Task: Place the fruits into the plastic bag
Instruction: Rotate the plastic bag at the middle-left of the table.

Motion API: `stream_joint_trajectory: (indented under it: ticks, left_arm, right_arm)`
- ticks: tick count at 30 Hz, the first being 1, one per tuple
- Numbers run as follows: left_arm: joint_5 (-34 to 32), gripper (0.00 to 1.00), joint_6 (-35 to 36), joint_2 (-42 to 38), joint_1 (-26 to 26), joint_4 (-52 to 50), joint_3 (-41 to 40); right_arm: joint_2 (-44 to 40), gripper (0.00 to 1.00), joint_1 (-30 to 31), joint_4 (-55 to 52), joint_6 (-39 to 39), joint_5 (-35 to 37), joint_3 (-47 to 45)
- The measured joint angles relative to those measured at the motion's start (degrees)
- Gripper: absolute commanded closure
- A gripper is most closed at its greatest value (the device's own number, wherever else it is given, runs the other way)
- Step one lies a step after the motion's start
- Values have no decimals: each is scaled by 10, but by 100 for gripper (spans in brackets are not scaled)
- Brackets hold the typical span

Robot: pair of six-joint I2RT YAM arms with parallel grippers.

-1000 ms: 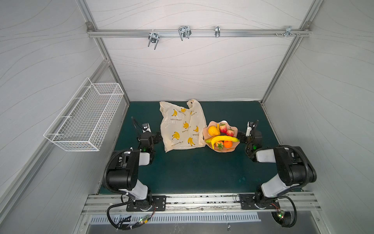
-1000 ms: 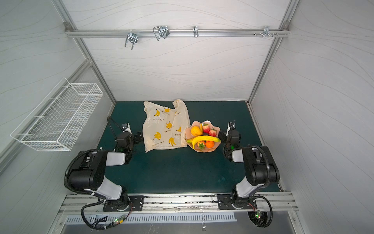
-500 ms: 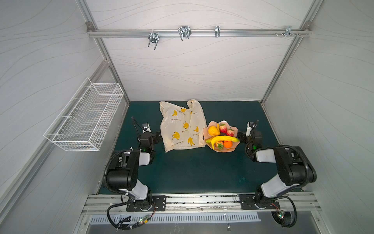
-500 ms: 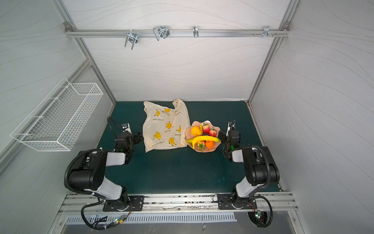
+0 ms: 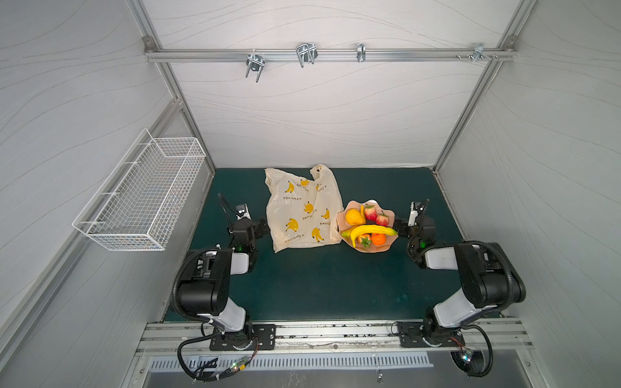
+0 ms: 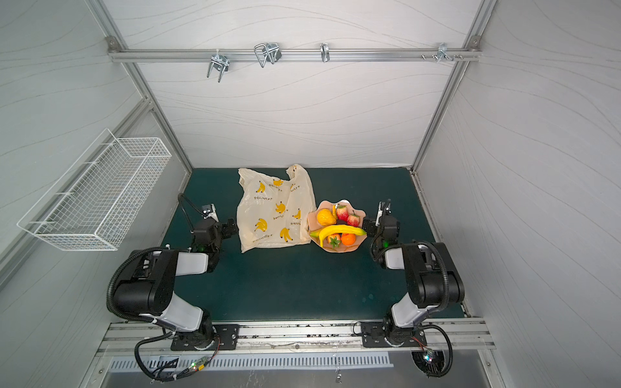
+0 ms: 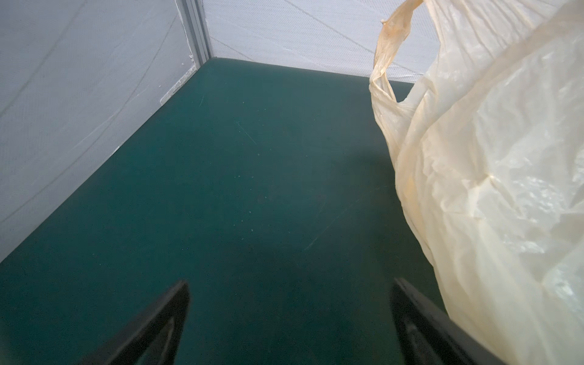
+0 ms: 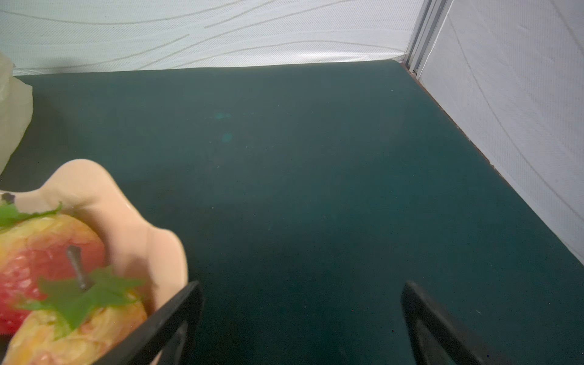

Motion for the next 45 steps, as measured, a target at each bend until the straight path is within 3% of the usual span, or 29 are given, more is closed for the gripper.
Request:
stream_joint_trajectory:
  ticks: [5, 9, 13, 19, 22, 26, 29, 36, 45]
  left_arm:
    - [2, 0, 1, -26, 0, -41, 2]
    - [1, 0, -14, -118, 0, -147, 28]
    - [7, 0, -74, -217, 0, -282, 94]
    - [46, 0, -248, -305, -6, -581, 266]
    - [111, 1, -348, -316, -26, -698, 321]
    - [241, 4, -494, -325, -45, -802, 282]
    - [298, 3, -579, -336, -76, -860, 224]
    - [342, 3, -749, -375, -156, -870, 154]
    - [263, 3, -903, -281, -240, -773, 148]
  right_arm:
    - [-16, 1, 2, -35, -2, -2, 6]
    - [-95, 1, 17, -144, 0, 7, 44]
    - [-178, 1, 27, -236, 38, 7, 90]
    - [-218, 1, 28, -431, 123, -23, 208]
    - [-231, 1, 30, -527, 150, -59, 269]
    - [-250, 1, 42, -645, 177, -131, 350]
    - [-271, 1, 85, -722, 181, -166, 394]
    - [-289, 1, 212, -860, 184, -216, 460]
    - [-287, 1, 237, -925, 175, -272, 469]
